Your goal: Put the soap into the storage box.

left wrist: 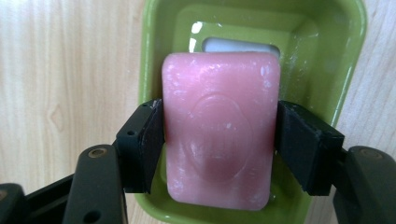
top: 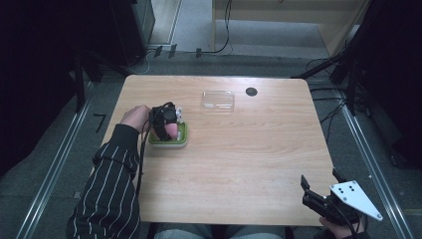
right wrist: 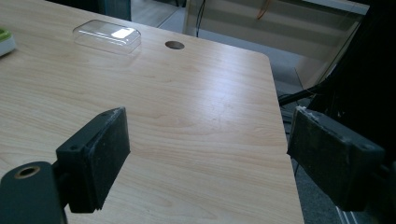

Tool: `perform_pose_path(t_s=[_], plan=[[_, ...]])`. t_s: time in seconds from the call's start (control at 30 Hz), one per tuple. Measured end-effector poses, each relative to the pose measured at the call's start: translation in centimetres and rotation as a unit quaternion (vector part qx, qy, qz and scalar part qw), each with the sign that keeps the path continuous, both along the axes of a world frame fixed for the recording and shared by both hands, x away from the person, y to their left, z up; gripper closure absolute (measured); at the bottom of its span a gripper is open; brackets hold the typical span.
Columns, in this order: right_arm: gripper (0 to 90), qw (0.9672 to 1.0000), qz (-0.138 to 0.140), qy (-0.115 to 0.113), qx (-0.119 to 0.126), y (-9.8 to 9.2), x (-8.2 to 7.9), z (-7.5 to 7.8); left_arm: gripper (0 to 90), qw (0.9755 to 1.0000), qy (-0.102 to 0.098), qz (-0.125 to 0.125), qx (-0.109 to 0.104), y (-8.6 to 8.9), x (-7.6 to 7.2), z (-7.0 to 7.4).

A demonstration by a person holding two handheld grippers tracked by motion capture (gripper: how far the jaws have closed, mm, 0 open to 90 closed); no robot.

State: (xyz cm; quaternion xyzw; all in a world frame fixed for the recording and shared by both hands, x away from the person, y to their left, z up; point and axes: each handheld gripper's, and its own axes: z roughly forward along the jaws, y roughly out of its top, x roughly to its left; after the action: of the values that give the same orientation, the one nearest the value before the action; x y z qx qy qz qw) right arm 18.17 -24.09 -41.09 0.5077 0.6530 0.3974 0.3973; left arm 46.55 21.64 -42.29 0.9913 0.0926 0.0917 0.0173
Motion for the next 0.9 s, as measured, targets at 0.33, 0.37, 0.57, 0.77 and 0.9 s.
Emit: perform_pose_path(t_s=[0.33, 0.37, 0.57, 0.77, 0.9], plan=[[13.7, 1.0000, 0.001, -0.001, 0.000, 0.0, 0.0, 0.0, 19.9, 0.9981, 0.003, 0.049, -0.036, -0.1, -0.4, 1.6], [13.8, 1.0000, 0.001, -0.001, 0.000, 0.0, 0.0, 0.0, 14.5, 0.9975, 0.008, 0.060, -0.036, -0.2, -0.5, 1.6], [13.8, 1.0000, 0.001, -0.001, 0.001, 0.0, 0.0, 0.0, 3.5, 0.9931, 0.026, 0.112, -0.021, -0.1, -0.8, 1.8], [13.7, 1.0000, 0.005, -0.001, 0.001, 0.2, 0.1, 0.0, 0.0, 0.9906, 0.023, 0.133, -0.018, -0.1, -1.3, 2.0], [13.8, 1.0000, 0.007, -0.003, 0.002, 0.3, 0.2, 0.0, 0.0, 0.9874, 0.015, 0.156, -0.017, -0.2, -1.8, 2.2]])
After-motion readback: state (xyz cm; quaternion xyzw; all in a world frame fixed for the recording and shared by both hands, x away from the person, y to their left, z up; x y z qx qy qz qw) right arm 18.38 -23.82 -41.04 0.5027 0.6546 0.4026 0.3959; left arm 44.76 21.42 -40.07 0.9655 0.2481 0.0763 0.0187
